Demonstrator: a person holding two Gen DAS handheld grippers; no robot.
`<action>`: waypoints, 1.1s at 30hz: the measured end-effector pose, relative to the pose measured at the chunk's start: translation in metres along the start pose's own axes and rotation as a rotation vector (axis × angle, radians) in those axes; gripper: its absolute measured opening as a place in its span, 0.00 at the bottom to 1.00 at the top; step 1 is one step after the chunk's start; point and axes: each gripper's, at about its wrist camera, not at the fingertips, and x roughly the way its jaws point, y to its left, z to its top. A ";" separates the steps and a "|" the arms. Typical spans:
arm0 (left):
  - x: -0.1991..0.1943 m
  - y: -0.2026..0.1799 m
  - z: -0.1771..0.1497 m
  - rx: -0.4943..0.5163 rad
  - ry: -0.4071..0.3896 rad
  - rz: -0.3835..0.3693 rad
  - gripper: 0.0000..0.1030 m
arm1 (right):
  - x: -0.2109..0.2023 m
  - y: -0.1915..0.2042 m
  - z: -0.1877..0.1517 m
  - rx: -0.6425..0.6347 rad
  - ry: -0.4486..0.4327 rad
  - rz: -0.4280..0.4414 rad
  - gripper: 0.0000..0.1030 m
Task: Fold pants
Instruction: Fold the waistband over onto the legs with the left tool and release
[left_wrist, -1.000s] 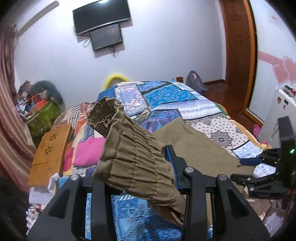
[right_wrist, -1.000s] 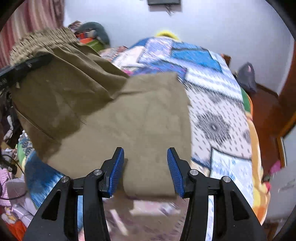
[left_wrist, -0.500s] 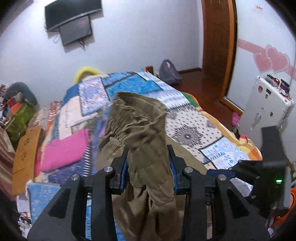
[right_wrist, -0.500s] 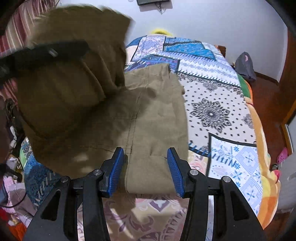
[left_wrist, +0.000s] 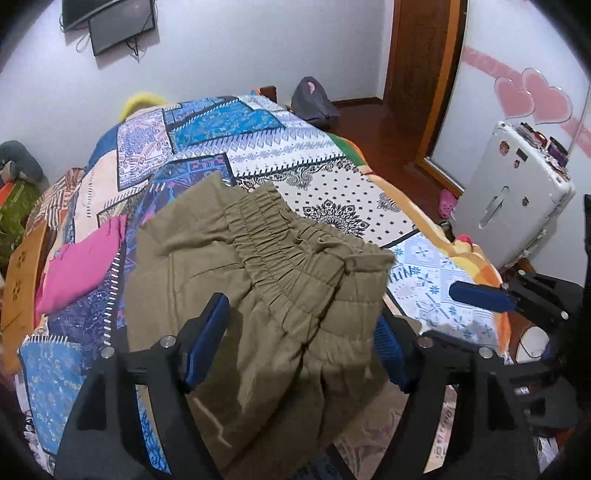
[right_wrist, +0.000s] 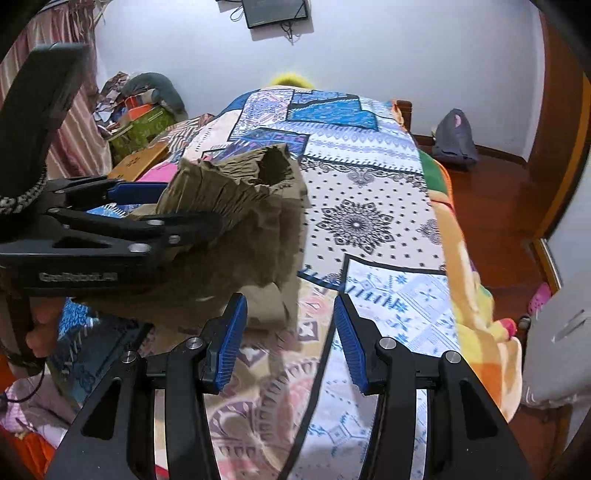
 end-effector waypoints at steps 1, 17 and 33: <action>-0.008 0.001 -0.001 -0.003 -0.016 0.007 0.77 | -0.001 -0.001 0.000 0.001 -0.003 -0.003 0.46; -0.029 0.078 -0.037 -0.078 -0.025 0.153 0.90 | -0.012 0.034 0.023 -0.002 -0.101 0.121 0.46; -0.030 0.127 -0.026 -0.154 -0.069 0.150 0.90 | 0.033 0.068 0.012 -0.047 -0.017 0.130 0.53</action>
